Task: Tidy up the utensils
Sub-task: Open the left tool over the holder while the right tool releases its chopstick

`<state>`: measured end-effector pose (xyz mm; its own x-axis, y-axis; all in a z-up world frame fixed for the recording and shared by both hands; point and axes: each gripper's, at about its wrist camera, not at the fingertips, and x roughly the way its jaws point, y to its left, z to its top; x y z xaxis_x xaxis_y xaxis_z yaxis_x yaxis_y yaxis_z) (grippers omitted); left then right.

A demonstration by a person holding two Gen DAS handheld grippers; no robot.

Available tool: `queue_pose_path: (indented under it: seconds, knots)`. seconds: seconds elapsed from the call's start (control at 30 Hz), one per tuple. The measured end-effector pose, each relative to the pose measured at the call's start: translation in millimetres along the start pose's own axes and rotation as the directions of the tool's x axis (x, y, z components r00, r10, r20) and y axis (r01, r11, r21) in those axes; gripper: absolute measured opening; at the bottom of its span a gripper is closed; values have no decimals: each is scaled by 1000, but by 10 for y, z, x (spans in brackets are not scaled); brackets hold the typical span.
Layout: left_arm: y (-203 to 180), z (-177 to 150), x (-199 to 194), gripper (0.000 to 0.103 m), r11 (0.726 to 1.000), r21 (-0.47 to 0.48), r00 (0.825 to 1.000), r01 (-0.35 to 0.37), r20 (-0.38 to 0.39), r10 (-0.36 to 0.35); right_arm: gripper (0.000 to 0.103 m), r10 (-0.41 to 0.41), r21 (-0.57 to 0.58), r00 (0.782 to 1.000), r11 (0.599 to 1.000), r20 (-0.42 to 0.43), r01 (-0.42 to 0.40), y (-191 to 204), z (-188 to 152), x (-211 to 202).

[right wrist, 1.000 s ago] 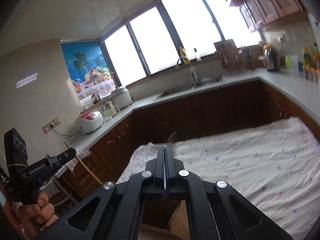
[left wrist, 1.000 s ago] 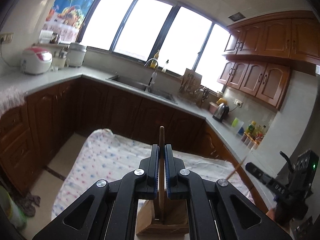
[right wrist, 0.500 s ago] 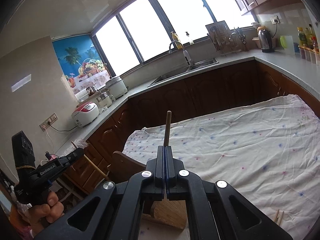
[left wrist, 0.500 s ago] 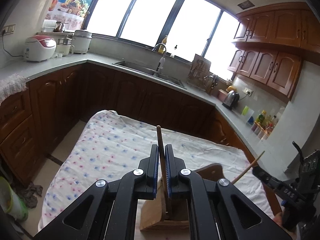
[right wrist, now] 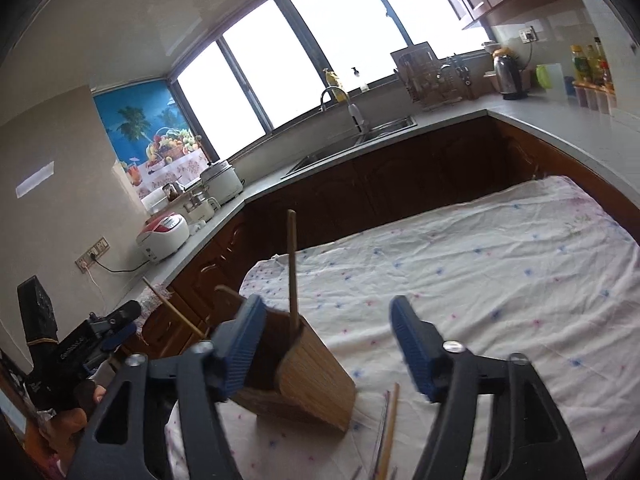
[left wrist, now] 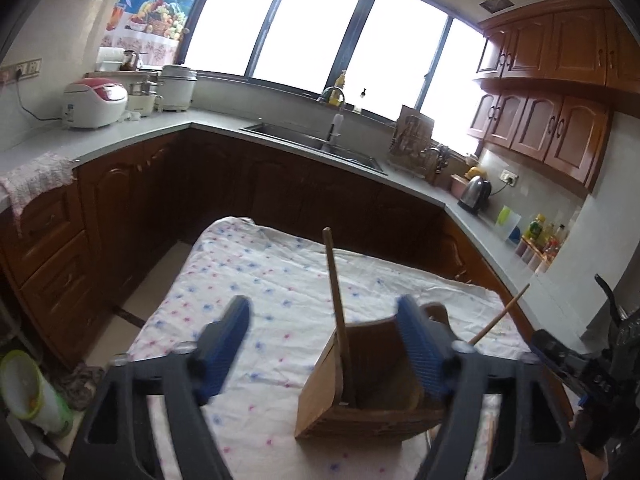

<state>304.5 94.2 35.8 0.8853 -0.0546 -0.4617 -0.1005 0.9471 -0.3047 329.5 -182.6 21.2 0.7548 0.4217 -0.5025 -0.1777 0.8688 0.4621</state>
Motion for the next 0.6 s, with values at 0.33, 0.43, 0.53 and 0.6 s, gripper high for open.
queue_pose_path:
  seconds: [0.33,0.43,0.53,0.6]
  knots:
    - [36,-467,-520,86,999,30,999,29,-27,-28,85,-38,58,999,998,11,37,-313,-336,-634]
    - [17,-612,-633,86,998,36,997,47,-62,-44,85,-69,57,998,996,-1,69,-381,-466,-824]
    - [5,-707,-736,86,997,35,993,66,-96,-62,85,-100,45,995,994,-3,100,-422,-591,-986]
    - [-5,-740,-793,86,997,26,991,73,-110,-70,85,-135,30,991,990,-3,135,-451,-673,-1111]
